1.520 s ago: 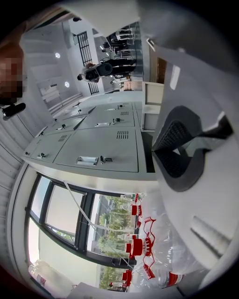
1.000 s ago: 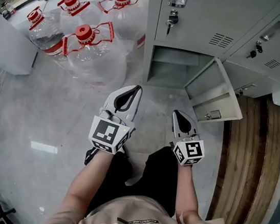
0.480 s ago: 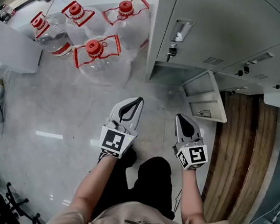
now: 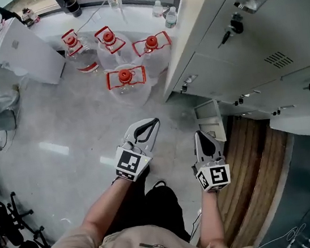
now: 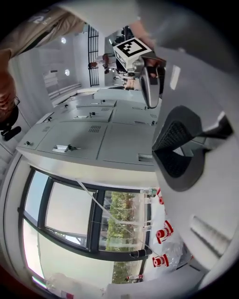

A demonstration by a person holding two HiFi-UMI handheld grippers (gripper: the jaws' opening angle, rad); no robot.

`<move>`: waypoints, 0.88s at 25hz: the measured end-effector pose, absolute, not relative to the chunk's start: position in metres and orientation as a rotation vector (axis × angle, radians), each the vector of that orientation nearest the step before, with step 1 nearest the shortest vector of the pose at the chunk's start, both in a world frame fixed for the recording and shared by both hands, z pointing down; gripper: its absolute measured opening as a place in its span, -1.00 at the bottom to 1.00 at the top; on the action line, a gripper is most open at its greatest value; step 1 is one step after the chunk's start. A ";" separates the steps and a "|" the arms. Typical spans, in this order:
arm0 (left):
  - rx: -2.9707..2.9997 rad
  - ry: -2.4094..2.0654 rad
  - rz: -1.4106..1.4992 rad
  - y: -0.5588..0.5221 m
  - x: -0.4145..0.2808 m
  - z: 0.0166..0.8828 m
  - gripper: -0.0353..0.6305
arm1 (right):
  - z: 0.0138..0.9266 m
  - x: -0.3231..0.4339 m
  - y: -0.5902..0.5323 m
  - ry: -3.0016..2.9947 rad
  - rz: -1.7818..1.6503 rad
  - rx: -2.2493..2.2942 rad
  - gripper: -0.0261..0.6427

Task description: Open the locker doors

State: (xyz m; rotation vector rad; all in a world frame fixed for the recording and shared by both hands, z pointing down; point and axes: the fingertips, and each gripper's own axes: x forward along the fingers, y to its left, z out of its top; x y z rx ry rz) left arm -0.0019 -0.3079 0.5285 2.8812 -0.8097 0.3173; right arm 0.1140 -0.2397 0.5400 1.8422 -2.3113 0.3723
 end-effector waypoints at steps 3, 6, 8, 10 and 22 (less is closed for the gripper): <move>2.907 -0.815 0.322 -0.304 -0.009 0.466 -0.88 | 0.474 0.106 -0.241 -2.334 0.349 1.820 -0.89; 2.894 -0.808 0.302 -0.304 -0.015 0.416 -0.88 | 0.417 0.096 -0.240 -2.351 0.325 1.812 -0.89; 2.841 -0.792 0.262 -0.302 -0.019 0.390 -0.88 | 0.389 0.087 -0.236 -2.355 0.332 1.813 -0.89; 2.811 -0.781 0.235 -0.300 -0.022 0.368 -0.88 | 0.366 0.081 -0.234 -2.349 0.339 1.820 -0.89; 2.969 -0.666 0.192 -0.336 -0.022 0.272 -0.88 | 0.259 0.080 -0.271 -2.311 0.141 1.950 -0.89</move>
